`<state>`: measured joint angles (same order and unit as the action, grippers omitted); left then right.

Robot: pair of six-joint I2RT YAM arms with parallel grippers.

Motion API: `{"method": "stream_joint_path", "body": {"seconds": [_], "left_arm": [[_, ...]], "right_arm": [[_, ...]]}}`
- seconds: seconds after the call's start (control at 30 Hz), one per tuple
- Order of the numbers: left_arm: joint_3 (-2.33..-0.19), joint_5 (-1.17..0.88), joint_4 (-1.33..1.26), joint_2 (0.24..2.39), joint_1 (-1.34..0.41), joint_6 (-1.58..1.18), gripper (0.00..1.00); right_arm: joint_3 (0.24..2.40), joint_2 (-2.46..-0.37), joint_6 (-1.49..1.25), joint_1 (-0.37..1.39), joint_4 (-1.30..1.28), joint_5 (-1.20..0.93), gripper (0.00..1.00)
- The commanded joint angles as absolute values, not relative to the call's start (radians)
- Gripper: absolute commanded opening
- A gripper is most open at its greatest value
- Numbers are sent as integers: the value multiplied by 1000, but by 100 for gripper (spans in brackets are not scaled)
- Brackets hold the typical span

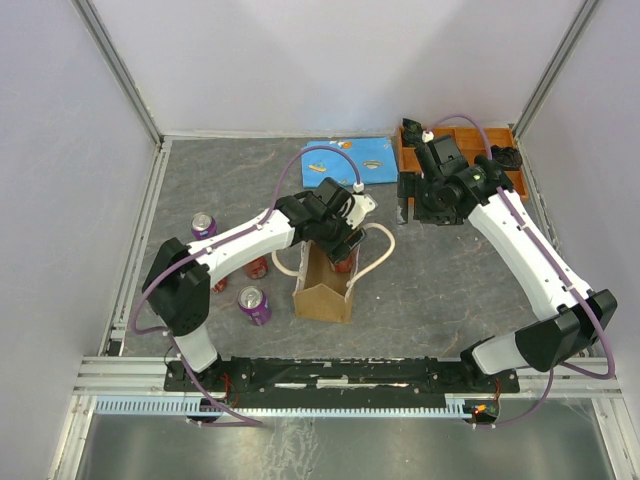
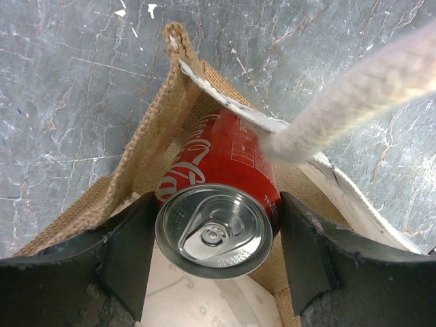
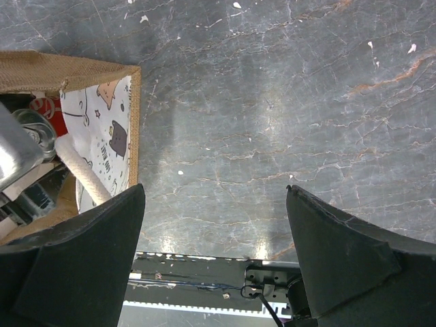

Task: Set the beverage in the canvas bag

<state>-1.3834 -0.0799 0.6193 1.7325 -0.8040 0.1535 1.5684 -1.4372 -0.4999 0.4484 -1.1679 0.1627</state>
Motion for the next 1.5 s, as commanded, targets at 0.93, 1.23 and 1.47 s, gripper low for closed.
{"method": "stream_joint_path", "body": {"seconds": [0.93, 1.23, 1.47], "left_arm": [[-1445, -162, 545, 1713, -827, 30, 77], [-1453, -98, 480, 1721, -828, 29, 36], [-1474, -79, 486, 1737, -828, 38, 3]], "right_arm": [[1534, -1398, -505, 434, -1140, 150, 92], [1522, -1395, -511, 435, -1138, 146, 92], [1516, -1394, -511, 436, -1137, 149, 92]]}}
